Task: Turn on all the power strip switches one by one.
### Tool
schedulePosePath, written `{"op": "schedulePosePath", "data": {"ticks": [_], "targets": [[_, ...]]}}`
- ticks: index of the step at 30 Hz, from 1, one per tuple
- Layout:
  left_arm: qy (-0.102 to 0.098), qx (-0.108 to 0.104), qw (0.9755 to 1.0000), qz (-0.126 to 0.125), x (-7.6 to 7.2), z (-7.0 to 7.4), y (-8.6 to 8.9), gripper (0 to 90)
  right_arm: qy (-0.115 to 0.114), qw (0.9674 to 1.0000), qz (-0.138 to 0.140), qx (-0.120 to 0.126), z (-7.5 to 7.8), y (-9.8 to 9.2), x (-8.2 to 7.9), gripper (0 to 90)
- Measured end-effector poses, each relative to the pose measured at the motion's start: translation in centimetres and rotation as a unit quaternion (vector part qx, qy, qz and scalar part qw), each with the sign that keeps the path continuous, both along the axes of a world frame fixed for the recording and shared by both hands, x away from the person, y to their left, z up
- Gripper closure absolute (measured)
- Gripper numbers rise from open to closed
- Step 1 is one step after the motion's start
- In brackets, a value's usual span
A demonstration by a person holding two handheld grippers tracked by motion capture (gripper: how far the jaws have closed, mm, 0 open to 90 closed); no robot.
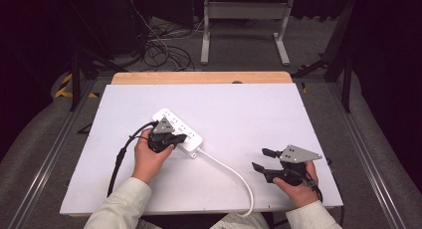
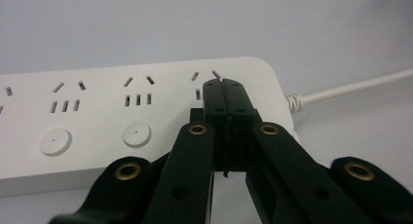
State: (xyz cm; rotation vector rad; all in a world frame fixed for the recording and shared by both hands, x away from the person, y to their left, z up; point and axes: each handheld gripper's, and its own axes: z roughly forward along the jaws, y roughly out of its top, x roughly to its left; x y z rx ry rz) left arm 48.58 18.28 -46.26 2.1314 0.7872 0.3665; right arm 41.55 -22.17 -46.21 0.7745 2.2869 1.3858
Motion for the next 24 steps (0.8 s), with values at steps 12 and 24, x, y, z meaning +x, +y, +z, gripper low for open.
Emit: {"op": "schedulePosePath", "data": {"ticks": [12, 24], "targets": [[-0.004, 0.016, 0.9999, 0.004, 0.14, -0.42, -0.3, 89.8, 0.001, 1.0, 0.002, -0.001, -0.06, 0.05, 0.01, 38.3], [-0.001, 0.015, 0.9998, 0.009, 0.09, -0.51, -0.39, 89.9, 0.0, 1.0, 0.002, 0.0, 0.02, 0.14, -0.1, 38.3]]}}
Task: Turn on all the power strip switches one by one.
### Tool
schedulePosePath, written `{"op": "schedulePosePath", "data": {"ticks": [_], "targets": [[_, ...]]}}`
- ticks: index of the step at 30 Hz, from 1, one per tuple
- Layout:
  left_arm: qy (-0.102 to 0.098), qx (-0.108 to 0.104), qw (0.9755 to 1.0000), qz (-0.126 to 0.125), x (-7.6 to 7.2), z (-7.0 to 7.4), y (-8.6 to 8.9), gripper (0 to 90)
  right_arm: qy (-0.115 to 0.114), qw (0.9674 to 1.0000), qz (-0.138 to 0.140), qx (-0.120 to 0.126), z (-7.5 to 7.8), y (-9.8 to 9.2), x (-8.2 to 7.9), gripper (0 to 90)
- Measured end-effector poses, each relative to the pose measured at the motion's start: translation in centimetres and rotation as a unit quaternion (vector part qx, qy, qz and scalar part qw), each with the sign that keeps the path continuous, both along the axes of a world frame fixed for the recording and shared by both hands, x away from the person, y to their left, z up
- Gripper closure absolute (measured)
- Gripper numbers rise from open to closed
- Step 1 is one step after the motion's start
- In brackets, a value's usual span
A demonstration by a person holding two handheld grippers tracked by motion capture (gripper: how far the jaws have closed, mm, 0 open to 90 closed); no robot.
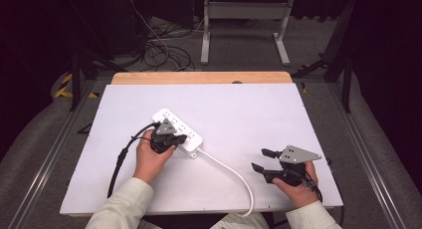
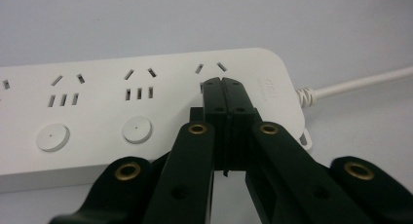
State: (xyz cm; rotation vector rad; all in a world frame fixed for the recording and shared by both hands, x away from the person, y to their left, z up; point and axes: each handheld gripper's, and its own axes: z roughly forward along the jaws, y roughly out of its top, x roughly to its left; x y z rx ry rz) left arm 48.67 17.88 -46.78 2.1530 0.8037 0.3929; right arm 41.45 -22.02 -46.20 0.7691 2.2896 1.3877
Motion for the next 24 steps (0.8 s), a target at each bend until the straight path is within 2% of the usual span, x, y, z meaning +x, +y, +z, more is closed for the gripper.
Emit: {"op": "schedulePosePath", "data": {"ticks": [4, 14, 17, 19, 24], "targets": [[0.008, -0.006, 1.0, 0.002, 0.05, -0.05, 0.05, 89.9, 0.0, 1.0, 0.0, -0.001, 0.0, 0.0, 0.0, 38.3], [0.009, -0.003, 0.9999, 0.008, 0.14, -0.08, -0.03, 89.9, 0.0, 1.0, 0.001, -0.003, -0.02, 0.09, -0.05, 38.2], [0.016, -0.005, 0.9998, 0.011, 0.16, -0.04, -0.08, 90.0, 0.0, 1.0, 0.002, -0.004, -0.04, 0.09, -0.04, 38.1], [0.012, 0.003, 0.9998, 0.013, 0.09, 0.01, -0.19, 90.0, 0.001, 1.0, 0.002, -0.004, -0.04, 0.12, -0.05, 38.2], [0.01, 0.002, 0.9998, 0.015, 0.03, -0.05, -0.3, 90.0, 0.001, 1.0, 0.003, -0.004, -0.07, 0.17, -0.06, 38.1]]}}
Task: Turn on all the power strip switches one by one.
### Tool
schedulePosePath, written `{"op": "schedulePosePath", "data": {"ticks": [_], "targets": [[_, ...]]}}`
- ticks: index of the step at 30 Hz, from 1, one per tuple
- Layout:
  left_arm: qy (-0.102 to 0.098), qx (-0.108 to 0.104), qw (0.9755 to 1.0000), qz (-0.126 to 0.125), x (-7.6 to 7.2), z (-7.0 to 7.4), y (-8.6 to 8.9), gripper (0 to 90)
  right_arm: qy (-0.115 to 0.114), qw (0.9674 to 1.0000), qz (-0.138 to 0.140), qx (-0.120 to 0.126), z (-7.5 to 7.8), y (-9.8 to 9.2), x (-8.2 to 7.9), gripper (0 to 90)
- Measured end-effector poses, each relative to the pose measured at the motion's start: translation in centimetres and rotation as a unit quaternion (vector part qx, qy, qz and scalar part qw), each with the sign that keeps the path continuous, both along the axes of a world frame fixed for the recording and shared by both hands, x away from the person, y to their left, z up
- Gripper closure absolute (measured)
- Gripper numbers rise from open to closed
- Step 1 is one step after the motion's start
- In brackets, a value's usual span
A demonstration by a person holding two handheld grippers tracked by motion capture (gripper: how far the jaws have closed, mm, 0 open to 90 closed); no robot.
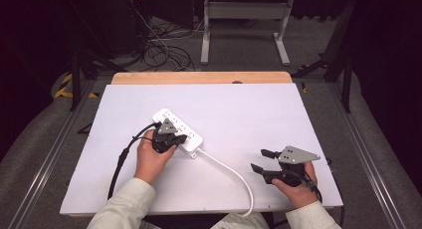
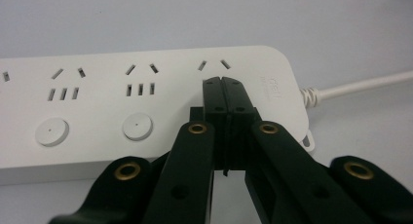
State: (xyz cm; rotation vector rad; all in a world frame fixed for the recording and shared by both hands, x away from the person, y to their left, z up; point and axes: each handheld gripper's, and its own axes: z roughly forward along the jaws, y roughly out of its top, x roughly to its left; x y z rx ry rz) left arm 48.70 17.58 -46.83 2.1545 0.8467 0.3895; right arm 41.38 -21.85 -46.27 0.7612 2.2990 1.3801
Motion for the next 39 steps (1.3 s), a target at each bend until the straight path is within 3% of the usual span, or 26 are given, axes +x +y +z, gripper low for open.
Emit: {"op": "schedulePosePath", "data": {"ticks": [12, 16, 18, 22, 26, 37, 39], "targets": [[0.004, 0.014, 0.9999, 0.001, 0.0, 0.1, -0.2, 90.0, 0.003, 1.0, 0.0, -0.002, -0.1, 0.0, 0.0, 38.1], [0.002, 0.001, 1.0, 0.001, 0.1, -0.1, 0.2, 90.0, 0.003, 1.0, 0.001, -0.003, -0.1, 0.1, 0.0, 38.0], [-0.02, -0.009, 0.9997, 0.011, 0.1, -0.3, 0.7, 90.0, 0.001, 1.0, 0.002, -0.001, -0.1, 0.0, 0.0, 38.0], [-0.034, -0.029, 0.999, 0.006, -0.2, 0.3, 1.0, 90.0, 0.002, 1.0, 0.001, 0.001, -0.1, -0.1, 0.1, 38.1], [-0.051, -0.024, 0.9984, 0.002, -0.6, 1.3, 0.9, 89.9, 0.003, 1.0, 0.001, -0.001, -0.2, -0.2, 0.1, 38.0], [-0.063, -0.019, 0.9979, 0.002, -0.7, 2.0, 1.1, 89.9, 0.004, 1.0, 0.0, 0.0, -0.2, -0.2, 0.1, 38.0], [-0.067, -0.009, 0.9977, 0.003, -0.5, 2.2, 1.3, 89.9, 0.004, 1.0, -0.001, -0.001, -0.2, -0.2, 0.1, 38.0]]}}
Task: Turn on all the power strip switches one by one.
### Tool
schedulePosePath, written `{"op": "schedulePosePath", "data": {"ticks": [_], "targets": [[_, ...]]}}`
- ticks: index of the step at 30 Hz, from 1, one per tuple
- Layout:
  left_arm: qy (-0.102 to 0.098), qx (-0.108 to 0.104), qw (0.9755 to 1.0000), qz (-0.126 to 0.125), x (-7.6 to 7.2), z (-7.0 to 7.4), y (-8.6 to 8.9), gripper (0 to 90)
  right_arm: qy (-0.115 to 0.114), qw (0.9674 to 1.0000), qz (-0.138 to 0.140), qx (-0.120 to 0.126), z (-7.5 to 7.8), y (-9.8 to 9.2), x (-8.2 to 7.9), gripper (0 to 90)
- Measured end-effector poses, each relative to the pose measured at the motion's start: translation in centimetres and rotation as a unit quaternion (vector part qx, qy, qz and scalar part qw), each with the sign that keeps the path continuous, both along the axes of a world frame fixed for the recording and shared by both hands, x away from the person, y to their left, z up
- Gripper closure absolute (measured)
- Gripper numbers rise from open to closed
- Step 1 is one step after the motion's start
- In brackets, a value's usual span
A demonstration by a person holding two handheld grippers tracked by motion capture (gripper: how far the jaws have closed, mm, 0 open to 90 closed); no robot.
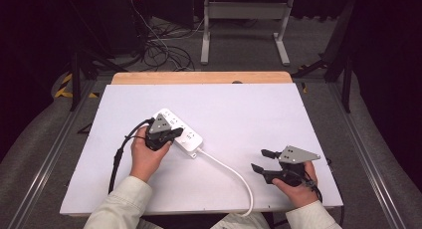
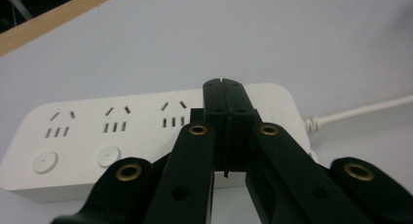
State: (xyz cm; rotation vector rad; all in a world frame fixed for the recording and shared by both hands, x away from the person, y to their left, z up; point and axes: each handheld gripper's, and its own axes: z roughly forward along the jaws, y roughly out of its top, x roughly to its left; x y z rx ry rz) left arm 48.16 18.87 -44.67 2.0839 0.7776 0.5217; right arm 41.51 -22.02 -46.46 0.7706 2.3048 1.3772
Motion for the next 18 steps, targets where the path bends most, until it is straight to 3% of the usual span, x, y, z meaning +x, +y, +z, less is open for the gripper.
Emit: {"op": "schedulePosePath", "data": {"ticks": [8, 18], "targets": [[0.003, 0.023, 0.9996, 0.018, 0.9, -0.7, 0.8, 89.9, 0.001, 1.0, -0.001, 0.0, 0.0, 0.0, 0.0, 37.9], [0.022, 0.015, 0.9993, 0.027, 1.7, -1.8, 1.2, 89.9, 0.001, 1.0, 0.0, -0.001, -0.1, 0.0, 0.1, 37.8]]}}
